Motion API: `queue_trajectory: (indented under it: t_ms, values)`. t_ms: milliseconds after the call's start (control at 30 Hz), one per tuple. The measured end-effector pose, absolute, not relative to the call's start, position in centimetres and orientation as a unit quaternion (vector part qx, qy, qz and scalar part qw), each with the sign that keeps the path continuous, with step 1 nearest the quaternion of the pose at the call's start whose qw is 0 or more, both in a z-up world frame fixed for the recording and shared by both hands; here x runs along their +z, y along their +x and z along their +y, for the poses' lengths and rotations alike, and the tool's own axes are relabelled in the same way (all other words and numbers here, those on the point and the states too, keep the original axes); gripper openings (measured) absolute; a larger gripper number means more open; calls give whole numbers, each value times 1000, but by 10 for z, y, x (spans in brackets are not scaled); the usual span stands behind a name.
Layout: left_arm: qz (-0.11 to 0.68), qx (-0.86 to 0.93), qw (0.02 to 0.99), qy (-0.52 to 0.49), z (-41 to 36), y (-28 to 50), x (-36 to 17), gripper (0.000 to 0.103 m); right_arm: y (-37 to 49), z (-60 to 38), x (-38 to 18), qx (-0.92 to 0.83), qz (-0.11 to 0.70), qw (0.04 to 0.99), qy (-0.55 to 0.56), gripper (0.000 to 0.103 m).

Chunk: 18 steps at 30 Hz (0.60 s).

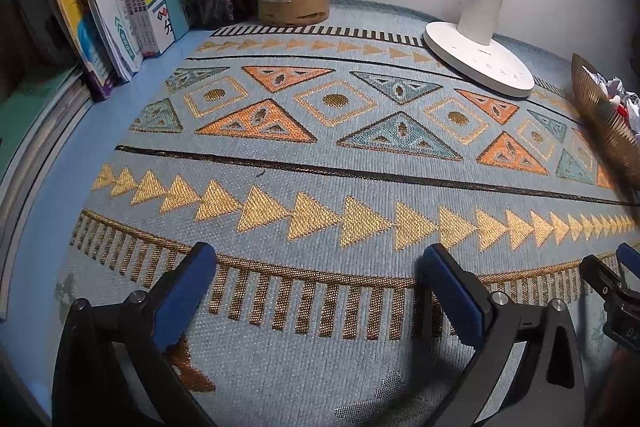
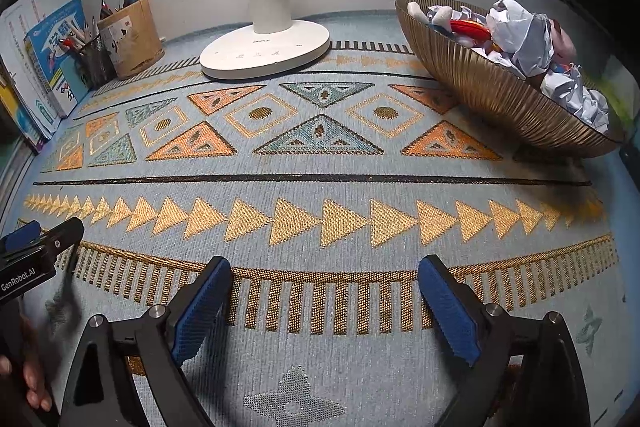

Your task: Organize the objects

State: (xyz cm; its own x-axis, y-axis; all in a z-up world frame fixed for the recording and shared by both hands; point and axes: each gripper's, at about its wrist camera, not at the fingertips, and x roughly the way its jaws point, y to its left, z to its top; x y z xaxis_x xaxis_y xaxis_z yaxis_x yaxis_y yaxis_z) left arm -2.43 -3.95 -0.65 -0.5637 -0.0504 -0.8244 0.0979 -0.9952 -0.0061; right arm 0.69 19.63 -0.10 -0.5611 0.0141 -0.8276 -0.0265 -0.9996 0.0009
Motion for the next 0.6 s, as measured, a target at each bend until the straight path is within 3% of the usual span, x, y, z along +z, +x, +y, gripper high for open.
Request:
queue_trajectory:
  t_ms: [600]
  values:
    - [27, -889, 46, 455, -40, -23, -5, 103, 11, 195, -4, 890, 6, 28, -454, 103]
